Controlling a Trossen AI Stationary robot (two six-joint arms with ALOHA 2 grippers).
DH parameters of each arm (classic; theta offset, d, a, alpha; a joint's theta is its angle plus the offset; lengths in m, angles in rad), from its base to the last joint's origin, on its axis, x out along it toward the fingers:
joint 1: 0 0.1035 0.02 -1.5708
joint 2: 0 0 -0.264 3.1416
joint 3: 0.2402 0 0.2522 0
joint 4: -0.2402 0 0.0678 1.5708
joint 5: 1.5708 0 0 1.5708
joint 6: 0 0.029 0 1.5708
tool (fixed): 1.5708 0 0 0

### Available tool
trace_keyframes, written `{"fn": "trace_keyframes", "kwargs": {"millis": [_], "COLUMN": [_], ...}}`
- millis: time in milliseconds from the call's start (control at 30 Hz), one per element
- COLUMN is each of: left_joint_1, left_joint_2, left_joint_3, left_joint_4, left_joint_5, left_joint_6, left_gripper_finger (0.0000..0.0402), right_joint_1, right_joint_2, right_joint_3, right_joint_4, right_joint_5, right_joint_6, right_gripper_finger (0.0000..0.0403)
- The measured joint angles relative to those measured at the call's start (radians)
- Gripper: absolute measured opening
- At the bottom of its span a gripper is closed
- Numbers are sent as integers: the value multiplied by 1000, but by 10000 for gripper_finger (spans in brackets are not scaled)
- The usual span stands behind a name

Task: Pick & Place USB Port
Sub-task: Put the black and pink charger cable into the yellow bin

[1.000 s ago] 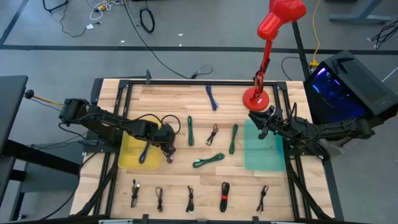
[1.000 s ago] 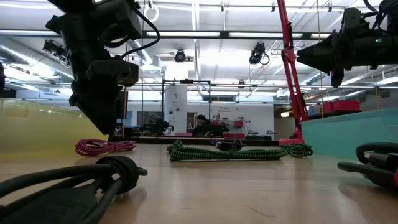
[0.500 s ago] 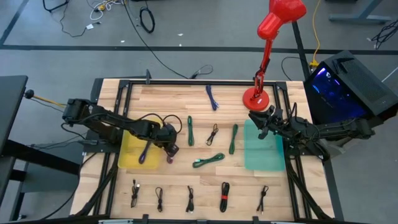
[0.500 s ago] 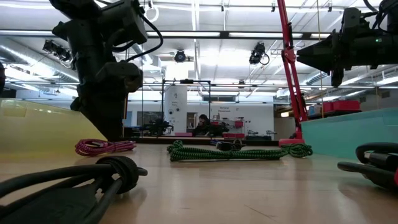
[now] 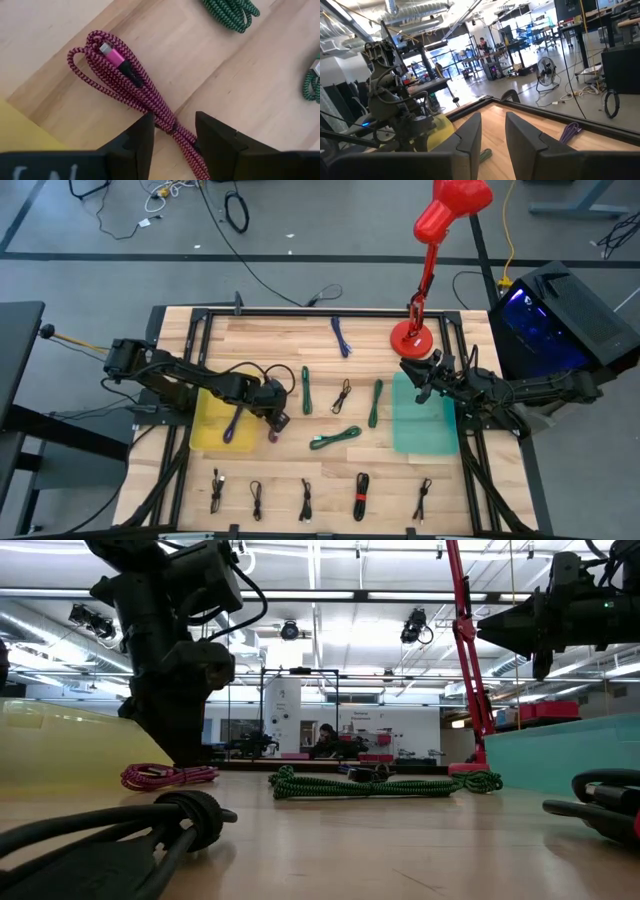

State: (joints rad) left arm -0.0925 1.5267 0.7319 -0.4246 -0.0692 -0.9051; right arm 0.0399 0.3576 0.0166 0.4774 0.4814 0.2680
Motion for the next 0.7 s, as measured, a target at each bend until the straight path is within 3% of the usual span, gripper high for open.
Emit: {"fn": "trace_keyframes", "kwargs": {"millis": [533, 700], "left_joint_1": [14, 9], "left_joint_2": [29, 57], "left_joint_3": [56, 57], "left_joint_4": [-109, -35], "left_joint_5": [-2, 3], "left_joint_6": [21, 27], "left_gripper_finger": [142, 142], "right_joint_1": [0, 0], "right_joint_2": [0, 0], "right_joint_3": [0, 0], "right_joint_4": [-1, -1], "right_joint_5": [0, 0], "right_joint_6": [-16, -16], "right_gripper_finger": [91, 91]}}
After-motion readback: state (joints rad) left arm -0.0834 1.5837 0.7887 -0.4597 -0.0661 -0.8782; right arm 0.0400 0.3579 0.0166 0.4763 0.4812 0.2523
